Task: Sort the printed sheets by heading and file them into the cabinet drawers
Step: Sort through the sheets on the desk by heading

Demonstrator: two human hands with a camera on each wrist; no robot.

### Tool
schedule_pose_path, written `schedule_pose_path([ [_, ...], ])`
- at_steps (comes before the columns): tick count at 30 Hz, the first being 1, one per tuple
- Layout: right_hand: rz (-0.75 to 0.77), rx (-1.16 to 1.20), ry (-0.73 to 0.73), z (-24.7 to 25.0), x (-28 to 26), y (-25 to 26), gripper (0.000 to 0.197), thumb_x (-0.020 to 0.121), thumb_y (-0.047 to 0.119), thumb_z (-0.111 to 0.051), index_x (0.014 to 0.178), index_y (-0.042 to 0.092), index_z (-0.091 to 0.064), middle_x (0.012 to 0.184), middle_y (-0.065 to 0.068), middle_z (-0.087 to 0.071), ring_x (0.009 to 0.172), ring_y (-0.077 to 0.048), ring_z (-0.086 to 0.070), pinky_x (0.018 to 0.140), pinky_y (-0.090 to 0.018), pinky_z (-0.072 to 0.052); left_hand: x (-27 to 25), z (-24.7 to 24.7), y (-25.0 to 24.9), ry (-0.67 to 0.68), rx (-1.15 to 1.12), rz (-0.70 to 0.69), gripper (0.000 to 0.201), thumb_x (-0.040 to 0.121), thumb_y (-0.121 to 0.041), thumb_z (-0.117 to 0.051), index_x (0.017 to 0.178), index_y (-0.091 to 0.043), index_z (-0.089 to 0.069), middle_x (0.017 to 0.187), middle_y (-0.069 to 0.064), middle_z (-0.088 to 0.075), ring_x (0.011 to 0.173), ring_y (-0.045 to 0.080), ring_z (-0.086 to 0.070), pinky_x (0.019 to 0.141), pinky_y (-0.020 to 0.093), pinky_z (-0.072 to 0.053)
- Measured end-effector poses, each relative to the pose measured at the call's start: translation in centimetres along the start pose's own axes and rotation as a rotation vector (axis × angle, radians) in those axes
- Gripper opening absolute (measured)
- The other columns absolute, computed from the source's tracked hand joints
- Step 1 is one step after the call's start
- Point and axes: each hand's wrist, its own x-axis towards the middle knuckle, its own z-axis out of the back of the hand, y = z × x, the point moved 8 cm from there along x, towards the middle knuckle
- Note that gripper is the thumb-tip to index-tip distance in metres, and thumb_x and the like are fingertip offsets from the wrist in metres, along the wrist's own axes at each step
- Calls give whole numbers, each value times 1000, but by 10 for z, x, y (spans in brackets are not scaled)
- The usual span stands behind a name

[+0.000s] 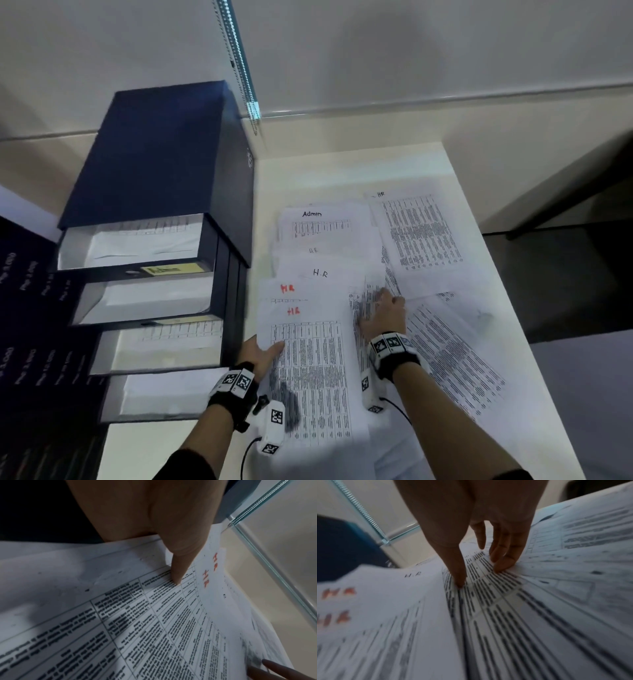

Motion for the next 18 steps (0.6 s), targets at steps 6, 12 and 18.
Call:
schedule_pose_path([
  [6,-27,16,46,3,19,5,72,67,18,-86,127,13,-45,127,-12,-45,115,-31,-53,99,-38,-47,19,-2,15,-47,-31,30,41,82,-16,-77,118,-2,-63,119,10,-67,106,26,-62,96,33,-47],
  [12,-50,26,65,5,27,12,58,65,11,-85,114,17,-53,126,-11,-41,110,-30,-54,92,-34,-49,23,-9,11,-6,-51,8,51,75,-1,-80,123,-3,-63,114,10,-68,93,21,-59,85,28,-48],
  [18,-98,76,86,12,34,13,74,63,15,-87,125,13,-48,126,-10,-41,107,-31,-57,88,-37,-53,26,-8,11,75,-84,-103,26,69,9,-79,79,-9,-64,81,5,-59,79,17,-56,71,29,-47],
])
